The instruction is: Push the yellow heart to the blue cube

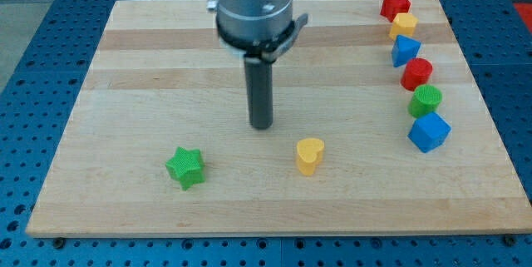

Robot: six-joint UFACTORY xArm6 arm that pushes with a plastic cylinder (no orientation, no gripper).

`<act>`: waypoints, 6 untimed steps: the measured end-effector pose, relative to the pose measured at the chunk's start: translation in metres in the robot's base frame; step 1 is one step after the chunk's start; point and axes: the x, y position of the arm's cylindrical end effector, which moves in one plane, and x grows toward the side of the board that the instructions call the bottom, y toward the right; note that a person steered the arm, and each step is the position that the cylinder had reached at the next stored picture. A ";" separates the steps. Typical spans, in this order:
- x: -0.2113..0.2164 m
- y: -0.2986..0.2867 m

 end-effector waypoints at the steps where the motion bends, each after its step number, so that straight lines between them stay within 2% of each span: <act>1: 0.028 0.000; 2: 0.052 0.006; 5: 0.045 0.102; 6: 0.040 0.086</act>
